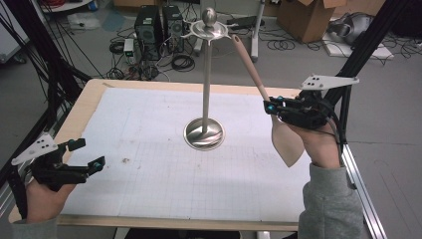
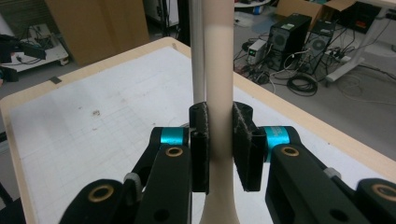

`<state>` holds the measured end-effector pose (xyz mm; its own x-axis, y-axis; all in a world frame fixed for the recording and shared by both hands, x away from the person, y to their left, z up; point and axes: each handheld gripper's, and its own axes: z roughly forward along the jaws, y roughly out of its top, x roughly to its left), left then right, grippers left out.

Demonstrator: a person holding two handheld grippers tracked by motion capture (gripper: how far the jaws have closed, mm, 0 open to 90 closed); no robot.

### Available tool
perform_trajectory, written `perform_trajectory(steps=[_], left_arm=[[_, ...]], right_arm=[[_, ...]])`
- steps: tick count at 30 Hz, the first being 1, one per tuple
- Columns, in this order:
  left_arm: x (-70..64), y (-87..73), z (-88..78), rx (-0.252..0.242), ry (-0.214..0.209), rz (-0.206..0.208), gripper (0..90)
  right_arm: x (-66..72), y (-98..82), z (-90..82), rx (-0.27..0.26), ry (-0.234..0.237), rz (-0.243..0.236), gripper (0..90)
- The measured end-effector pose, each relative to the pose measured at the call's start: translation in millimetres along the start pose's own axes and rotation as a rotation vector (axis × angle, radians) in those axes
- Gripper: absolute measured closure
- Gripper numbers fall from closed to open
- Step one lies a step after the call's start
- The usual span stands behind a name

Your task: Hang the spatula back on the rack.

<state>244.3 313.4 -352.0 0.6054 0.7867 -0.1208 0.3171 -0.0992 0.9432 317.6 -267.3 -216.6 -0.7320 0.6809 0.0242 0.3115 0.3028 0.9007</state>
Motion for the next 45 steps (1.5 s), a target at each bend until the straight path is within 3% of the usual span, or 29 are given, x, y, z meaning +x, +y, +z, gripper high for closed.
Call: perform_trajectory(steps=[21, 35, 45], left_arm=[[-1.8, -0.2, -6.2, -0.005, 0.007, 0.004, 1.7], [-6.5, -1.2, -1.5, 0.014, -0.003, 0.019, 1.7], [-5.7, -0.9, -5.0, 0.002, 0.002, 0.012, 1.7]], right_arm=[[1.9, -2.4, 25.0, 0.04, 0.036, -0.005, 78.4], [5.4, 2.0, 45.6, 0.075, 0.022, -0.024, 78.4], [7.0, 4.4, 62.8, 0.095, 0.021, -0.031, 78.4]])
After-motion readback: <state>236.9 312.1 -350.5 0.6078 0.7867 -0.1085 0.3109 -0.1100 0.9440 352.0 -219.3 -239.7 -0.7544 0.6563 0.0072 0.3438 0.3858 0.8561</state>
